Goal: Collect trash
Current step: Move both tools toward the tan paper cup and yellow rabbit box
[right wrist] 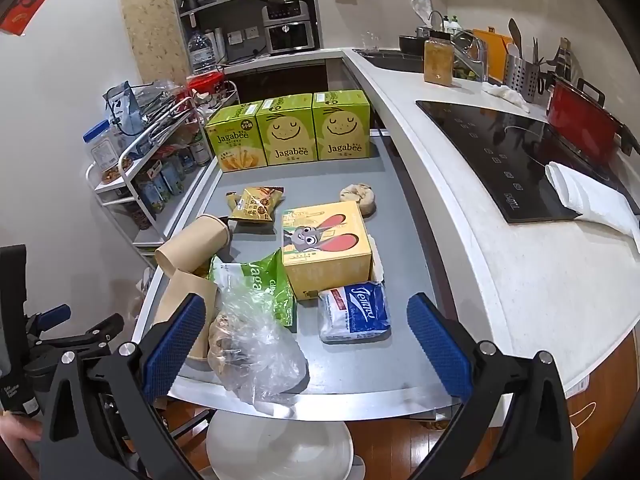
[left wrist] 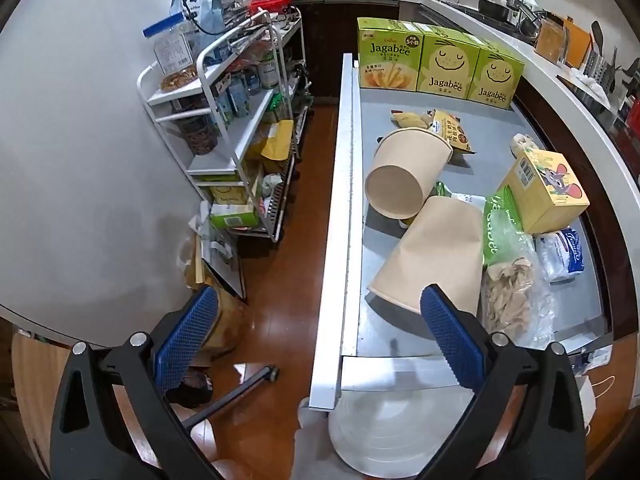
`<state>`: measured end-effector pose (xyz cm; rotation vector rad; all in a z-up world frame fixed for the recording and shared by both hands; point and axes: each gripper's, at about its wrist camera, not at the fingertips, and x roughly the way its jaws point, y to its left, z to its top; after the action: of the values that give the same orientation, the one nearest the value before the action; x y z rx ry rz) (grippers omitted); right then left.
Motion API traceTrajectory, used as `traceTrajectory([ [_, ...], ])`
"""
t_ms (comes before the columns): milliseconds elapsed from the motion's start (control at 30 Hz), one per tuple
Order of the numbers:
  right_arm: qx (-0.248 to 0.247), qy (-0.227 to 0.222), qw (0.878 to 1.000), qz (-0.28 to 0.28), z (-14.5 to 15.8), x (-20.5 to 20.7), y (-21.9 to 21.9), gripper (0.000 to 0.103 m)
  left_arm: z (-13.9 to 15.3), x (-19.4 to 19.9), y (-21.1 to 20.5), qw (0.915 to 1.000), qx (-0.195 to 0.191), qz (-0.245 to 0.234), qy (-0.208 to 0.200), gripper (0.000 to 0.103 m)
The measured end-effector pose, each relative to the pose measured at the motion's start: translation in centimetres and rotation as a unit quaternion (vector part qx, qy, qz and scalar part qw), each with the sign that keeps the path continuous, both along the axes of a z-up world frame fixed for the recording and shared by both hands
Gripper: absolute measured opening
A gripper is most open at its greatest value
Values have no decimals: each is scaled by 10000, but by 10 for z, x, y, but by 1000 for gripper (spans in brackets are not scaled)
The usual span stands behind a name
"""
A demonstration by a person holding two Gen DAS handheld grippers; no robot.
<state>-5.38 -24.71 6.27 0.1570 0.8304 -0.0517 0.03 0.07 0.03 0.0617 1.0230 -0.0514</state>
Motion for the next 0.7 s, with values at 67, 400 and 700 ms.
traceTrajectory([
  [67,-6,-13,10000,19,2,-1,1,99,0,1,2,9998,-166,-82,-24,102],
  [400,-150,61,9998,-88,-3,6,-5,99,11,-14,-13,9988,154,-347,-305,102],
  [700,-73,98,9999,-103,4,8,-5,99,14,-17,-18,9981,103,-513,-319,102],
])
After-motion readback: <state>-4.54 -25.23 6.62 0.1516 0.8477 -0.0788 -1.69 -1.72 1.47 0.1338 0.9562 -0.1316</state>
